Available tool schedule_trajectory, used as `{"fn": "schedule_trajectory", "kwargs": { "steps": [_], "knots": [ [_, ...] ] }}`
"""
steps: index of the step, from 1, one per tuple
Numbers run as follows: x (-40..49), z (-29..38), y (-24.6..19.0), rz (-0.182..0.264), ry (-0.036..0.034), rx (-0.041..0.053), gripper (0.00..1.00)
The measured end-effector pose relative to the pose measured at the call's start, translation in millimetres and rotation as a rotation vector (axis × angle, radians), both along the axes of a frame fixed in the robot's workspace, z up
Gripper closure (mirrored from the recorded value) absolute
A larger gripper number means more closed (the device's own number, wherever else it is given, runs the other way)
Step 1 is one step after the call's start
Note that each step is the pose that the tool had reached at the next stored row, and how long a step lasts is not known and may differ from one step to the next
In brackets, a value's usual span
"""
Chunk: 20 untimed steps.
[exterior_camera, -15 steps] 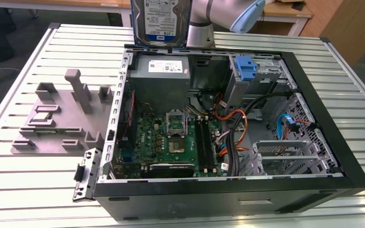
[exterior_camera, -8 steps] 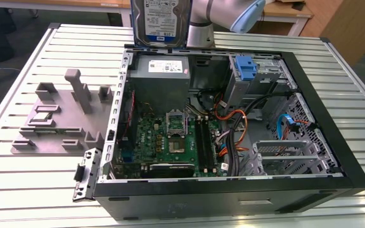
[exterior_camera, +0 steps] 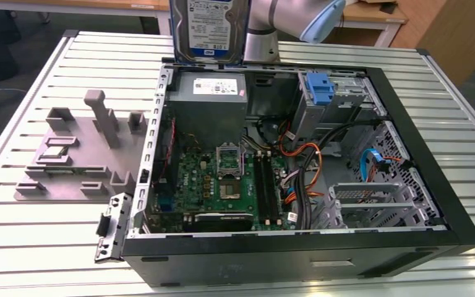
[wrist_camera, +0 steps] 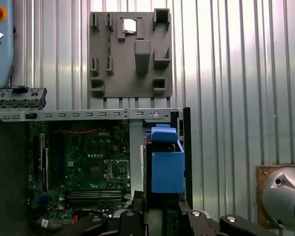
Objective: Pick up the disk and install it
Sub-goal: 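Pick up the disk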
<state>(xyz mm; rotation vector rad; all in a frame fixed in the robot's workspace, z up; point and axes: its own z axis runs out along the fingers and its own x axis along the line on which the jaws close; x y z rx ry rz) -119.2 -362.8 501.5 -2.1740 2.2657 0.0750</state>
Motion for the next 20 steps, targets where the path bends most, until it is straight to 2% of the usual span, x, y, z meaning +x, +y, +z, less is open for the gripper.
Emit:
{"fn": "schedule_trajectory", "kwargs": {
  "steps": [10,14,20],
  "knots": [
    [0.2,-0.6,-7.0,0.000,0.0000,-0.0001,0.65],
    [0.3,-1.1,-12.5,0.000,0.0001,-0.0001,0.65],
    [0.5,-2.2,-23.6,0.000,0.0000,0.0000,0.65]
  ]
}}
